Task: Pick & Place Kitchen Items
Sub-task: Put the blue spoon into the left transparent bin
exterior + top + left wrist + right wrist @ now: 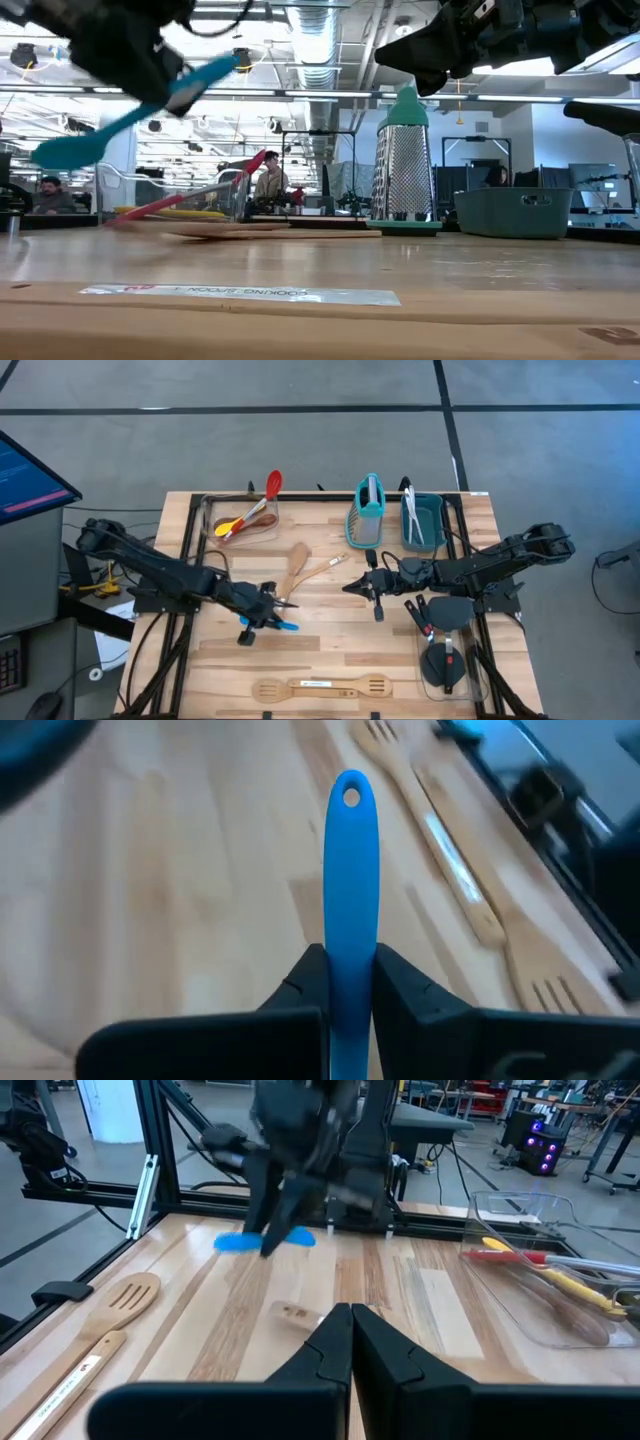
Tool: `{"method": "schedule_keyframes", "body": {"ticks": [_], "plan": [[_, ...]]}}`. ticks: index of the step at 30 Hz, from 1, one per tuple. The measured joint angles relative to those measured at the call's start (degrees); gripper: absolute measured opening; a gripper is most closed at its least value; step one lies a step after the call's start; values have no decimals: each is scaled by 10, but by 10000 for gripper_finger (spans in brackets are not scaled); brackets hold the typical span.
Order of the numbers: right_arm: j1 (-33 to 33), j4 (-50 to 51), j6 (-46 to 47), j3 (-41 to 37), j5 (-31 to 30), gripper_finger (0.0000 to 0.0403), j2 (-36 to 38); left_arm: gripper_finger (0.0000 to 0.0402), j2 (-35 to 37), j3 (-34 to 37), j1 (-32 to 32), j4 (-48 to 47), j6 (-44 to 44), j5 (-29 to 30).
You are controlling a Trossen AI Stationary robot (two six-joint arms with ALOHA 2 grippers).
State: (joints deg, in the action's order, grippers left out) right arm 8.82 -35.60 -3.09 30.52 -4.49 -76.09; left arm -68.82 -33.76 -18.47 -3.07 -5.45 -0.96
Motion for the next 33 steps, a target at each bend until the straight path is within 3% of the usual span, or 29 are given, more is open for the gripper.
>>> {"method": "schedule_keyframes", "body": {"ticks": [5,16,19,27,33], "plan": [[0,0,1,0,0,0,0,11,76,-1,-2,-23,21,99],[0,-2,1,0,0,0,0,11,227,-1,18,-30,178,459],[0,-2,1,0,0,0,0,11,258,-1,37,-29,233,533],[0,-5,1,0,0,0,0,11,287,-1,141,-28,299,550],[0,-7,1,0,0,0,0,11,278,31,258,15,301,507]]}}
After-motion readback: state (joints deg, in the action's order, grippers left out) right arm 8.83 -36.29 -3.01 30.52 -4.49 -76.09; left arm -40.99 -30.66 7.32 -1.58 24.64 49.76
